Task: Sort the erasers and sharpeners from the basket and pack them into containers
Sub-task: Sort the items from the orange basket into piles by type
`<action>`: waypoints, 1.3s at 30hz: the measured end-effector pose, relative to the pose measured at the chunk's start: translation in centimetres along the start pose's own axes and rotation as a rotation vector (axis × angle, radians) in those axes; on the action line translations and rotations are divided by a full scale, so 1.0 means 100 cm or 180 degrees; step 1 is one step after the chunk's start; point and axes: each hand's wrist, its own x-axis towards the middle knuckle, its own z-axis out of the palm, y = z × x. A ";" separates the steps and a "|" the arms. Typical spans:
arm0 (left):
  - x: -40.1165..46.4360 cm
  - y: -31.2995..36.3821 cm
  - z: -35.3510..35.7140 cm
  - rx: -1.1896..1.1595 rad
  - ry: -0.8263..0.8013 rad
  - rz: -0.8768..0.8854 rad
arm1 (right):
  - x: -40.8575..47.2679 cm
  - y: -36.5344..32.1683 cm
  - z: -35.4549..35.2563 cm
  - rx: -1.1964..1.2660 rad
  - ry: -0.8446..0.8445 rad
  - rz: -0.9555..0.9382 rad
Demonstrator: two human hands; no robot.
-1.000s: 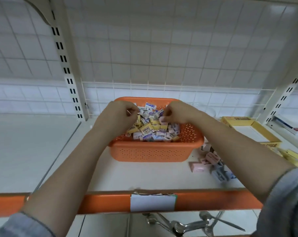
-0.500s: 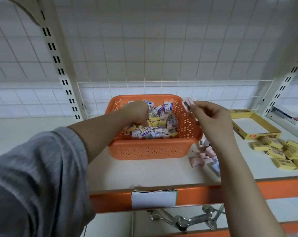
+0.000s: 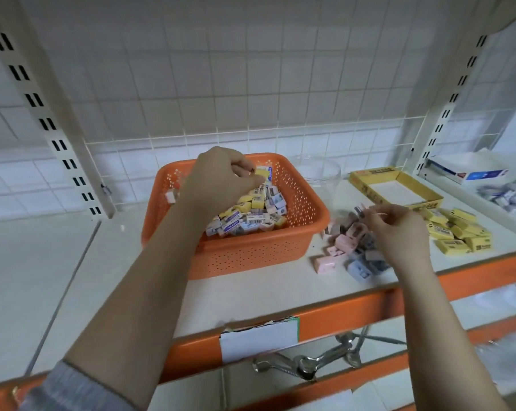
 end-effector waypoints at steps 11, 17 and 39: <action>-0.030 0.027 0.020 -0.0489 0.0311 0.0504 | 0.010 0.015 0.003 -0.0200 -0.0110 -0.0155; -0.033 0.058 0.059 -0.0533 0.0421 0.0373 | 0.019 0.051 -0.026 -0.0065 0.0131 -0.0740; 0.017 0.174 0.297 -0.0041 -0.0040 0.0379 | 0.105 0.223 -0.153 -0.0550 0.0744 -0.1858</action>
